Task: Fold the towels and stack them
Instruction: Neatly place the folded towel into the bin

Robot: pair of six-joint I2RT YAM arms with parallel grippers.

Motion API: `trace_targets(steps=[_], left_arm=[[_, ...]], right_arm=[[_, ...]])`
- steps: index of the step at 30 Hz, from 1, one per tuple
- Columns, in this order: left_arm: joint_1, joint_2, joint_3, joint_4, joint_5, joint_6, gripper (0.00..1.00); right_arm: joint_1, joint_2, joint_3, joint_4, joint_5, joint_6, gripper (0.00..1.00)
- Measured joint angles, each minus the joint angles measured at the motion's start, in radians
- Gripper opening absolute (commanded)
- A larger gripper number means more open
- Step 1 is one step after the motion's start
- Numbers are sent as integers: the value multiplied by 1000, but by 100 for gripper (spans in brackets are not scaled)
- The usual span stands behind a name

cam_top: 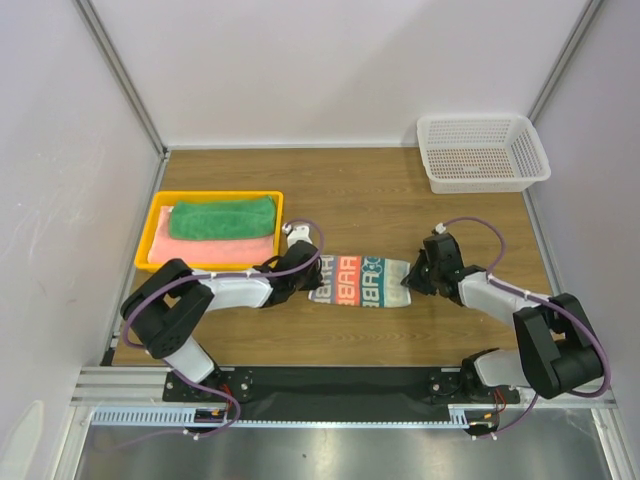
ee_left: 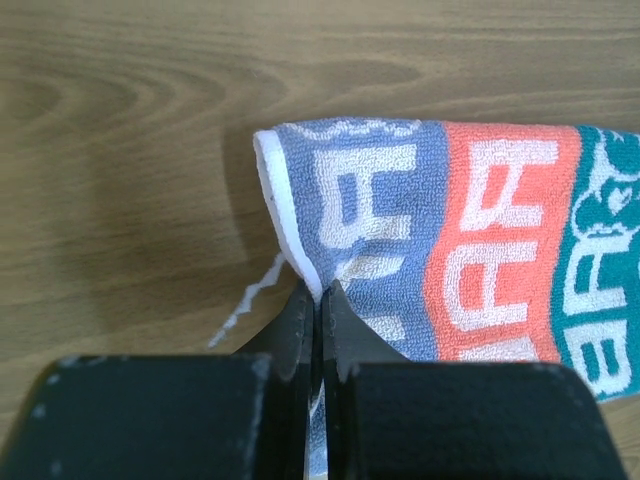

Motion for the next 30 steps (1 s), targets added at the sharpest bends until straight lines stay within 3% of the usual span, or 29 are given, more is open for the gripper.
trace_targets(steps=[6,14,21,30], left_arm=[[47,-25,31,-72,-10,46,0],[170,-199,171,-224,-109,193,0],[433,-273,301,-289,-116,304,0],[826,-267,402,-385,-12,423,0]], right_arm=[[9,7,92,-72,-43,-34,0],[25,118,435,-72,-112,-56,0],[109,387,770,-25,-200,-55,0],[267,759,1225,38,-320,-16,0]])
